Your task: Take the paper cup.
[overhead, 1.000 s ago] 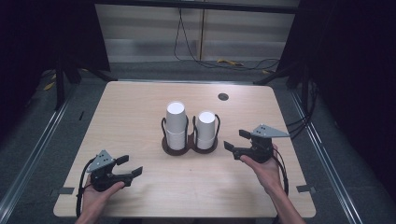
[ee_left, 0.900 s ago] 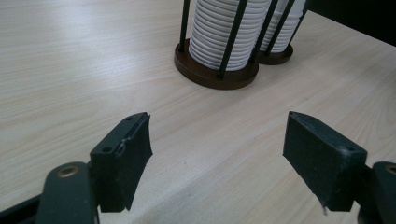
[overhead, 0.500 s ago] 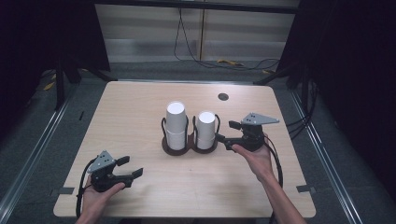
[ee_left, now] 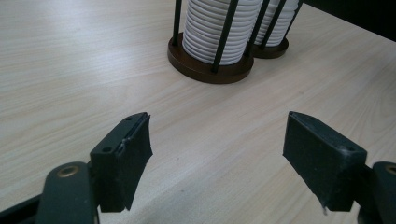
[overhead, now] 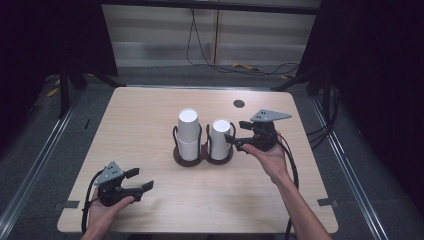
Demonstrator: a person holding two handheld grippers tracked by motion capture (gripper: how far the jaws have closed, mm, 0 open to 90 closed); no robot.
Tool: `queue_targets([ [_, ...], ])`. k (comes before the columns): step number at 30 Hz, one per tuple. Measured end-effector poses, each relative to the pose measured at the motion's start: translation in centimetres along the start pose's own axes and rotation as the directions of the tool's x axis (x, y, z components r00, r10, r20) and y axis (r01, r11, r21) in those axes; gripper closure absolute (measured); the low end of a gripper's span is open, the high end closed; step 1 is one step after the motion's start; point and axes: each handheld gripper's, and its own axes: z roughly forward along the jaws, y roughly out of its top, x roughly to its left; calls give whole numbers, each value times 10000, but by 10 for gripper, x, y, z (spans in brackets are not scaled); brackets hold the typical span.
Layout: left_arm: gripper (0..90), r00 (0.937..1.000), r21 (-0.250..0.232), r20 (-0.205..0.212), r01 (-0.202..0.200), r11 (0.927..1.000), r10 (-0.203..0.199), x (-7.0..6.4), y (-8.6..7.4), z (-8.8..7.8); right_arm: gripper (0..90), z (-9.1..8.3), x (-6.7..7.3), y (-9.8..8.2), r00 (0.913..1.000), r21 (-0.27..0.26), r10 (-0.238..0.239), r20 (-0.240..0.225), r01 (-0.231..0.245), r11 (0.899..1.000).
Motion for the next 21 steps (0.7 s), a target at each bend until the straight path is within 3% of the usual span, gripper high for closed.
queue_targets([
  [9,232,9999,85,-86,86,9999,-85,1,0,1,205,15,-4,11,9999,496,-65,-94,70,9987],
  [12,232,9999,153,-27,137,9998,-136,2,0,2,198,26,-5,17,9998,933,-188,-111,198,9954],
  [21,232,9999,85,75,140,9999,-140,1,0,1,236,41,-4,20,9993,1247,-346,-136,360,9915],
])
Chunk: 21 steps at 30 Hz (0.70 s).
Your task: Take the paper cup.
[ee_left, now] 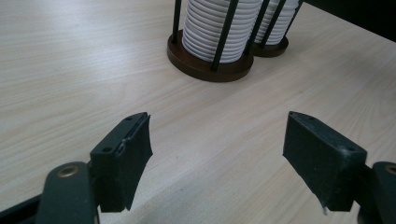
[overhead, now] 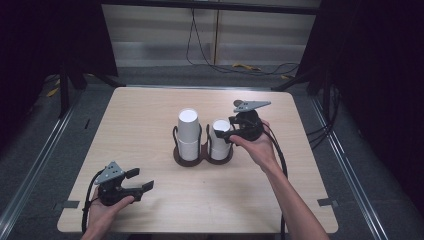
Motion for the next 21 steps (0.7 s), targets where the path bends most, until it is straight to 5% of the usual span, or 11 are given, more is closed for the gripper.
queue_targets([
  [21,233,10000,-24,-47,-7,10000,7,0,0,-2,297,19,-3,10,9997,590,-173,-171,182,9981],
])
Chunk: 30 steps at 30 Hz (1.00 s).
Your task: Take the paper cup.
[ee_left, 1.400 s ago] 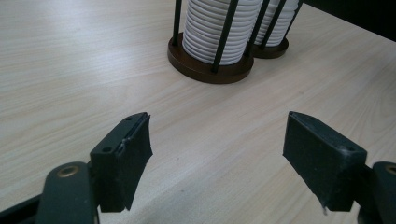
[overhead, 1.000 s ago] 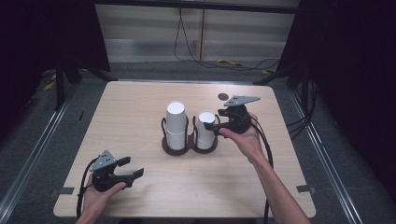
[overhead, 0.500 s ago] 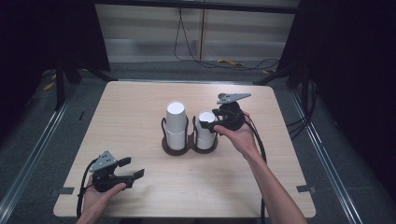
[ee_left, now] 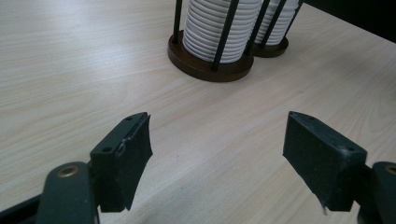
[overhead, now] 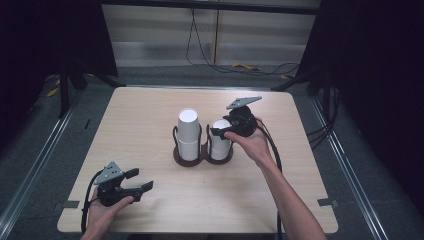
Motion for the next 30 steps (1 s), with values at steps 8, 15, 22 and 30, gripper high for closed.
queue_targets([
  [8,233,10000,-14,24,52,10000,-52,0,0,1,321,3,-2,-1,9999,274,105,19,-105,9996],
  [15,232,10000,-6,21,53,10000,-53,0,0,0,338,3,-3,-1,9999,313,65,-76,-63,9995],
  [22,233,10000,-11,30,56,10000,-56,0,0,0,344,-1,-3,1,10000,49,55,-83,-55,10000],
  [30,232,10000,-10,20,33,10000,-33,0,0,1,346,-4,-3,2,10000,-49,29,-46,-29,10000],
])
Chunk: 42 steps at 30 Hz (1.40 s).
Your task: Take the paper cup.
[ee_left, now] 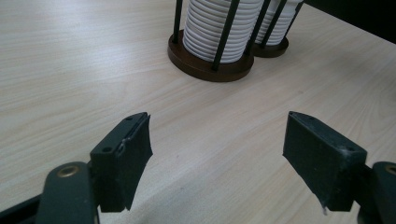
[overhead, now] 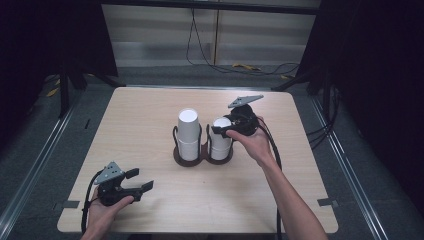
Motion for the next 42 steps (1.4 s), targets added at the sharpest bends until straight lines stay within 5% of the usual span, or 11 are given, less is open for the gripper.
queue_targets([
  [42,232,9996,-1,83,253,9997,-253,2,0,4,355,-28,3,16,9999,-1097,71,-85,-80,9939],
])
